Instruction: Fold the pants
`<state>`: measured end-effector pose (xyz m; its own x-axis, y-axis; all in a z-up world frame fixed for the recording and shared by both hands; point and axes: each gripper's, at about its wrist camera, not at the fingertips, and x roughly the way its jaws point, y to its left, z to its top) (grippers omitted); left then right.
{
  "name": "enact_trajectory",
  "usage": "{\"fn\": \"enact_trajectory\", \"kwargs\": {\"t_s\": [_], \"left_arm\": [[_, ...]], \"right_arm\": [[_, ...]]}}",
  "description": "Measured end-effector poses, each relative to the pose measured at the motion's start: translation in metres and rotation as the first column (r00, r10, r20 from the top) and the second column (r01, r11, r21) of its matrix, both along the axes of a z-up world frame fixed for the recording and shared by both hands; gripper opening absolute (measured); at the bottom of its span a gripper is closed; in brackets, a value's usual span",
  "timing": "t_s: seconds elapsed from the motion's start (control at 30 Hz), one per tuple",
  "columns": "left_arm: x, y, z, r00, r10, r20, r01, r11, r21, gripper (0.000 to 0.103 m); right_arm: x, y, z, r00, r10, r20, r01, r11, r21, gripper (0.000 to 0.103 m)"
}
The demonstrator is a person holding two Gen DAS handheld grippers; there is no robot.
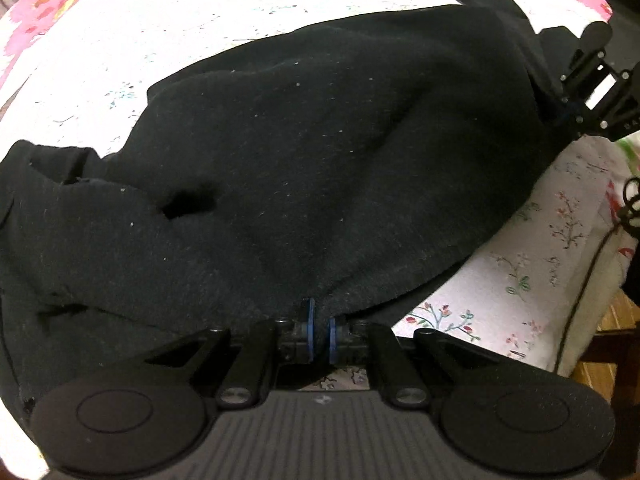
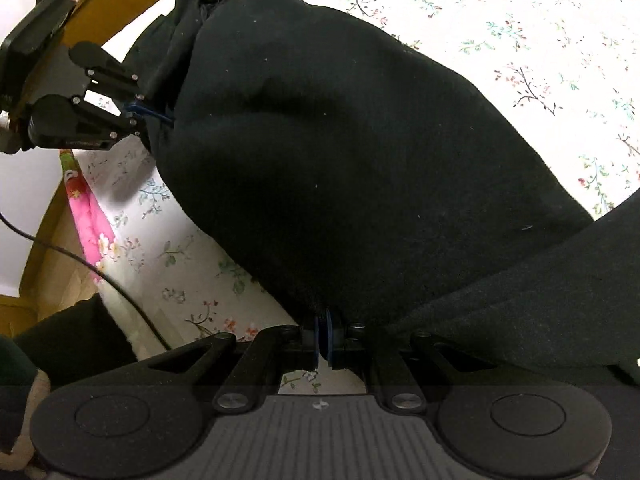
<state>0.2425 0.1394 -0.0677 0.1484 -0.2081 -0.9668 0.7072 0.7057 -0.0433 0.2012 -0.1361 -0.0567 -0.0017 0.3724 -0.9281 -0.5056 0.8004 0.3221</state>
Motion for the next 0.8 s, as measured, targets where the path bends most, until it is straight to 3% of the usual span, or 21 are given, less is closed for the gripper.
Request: {"fn": "enact_trajectory", "kwargs": {"t_s": [0.2,0.33,0.47,0.6,0.8], "left_arm": [[-0.023,0.000,-0.008,0.995,0.019,0.099,-0.021,1.000,0.018,0.020],[-0.034,0.001,-0.003,0.985,0.098,0.144,-0.099,0.995,0.000,0.021],[-0.049,-0.003,0.003,0.974,0.114,0.195,-0.119,0.993,0.016,0.024],[-0.075,-0.013,0.012,0.952,0.169,0.257,-0.171,0.985,-0.014,0.032],[-0.101,-0.021,0.018,0.904,0.248,0.348,-0.248,0.968,-0.045,0.033]], "right_arm": [[-0.005,-0.016,0.000,0.999,-0.035,0.020,0.034,0.998,0.051,0.000],[-0.016,-0.027,0.009,0.995,-0.084,0.051,0.080,0.994,0.077,0.008],[-0.033,-0.041,0.021,0.988,-0.121,0.099,0.111,0.989,0.096,0.015],[-0.054,-0.054,0.021,0.978,-0.152,0.139,0.143,0.987,0.076,0.032],[-0.080,-0.080,0.012,0.945,-0.265,0.190,0.250,0.963,0.099,0.031]]}}
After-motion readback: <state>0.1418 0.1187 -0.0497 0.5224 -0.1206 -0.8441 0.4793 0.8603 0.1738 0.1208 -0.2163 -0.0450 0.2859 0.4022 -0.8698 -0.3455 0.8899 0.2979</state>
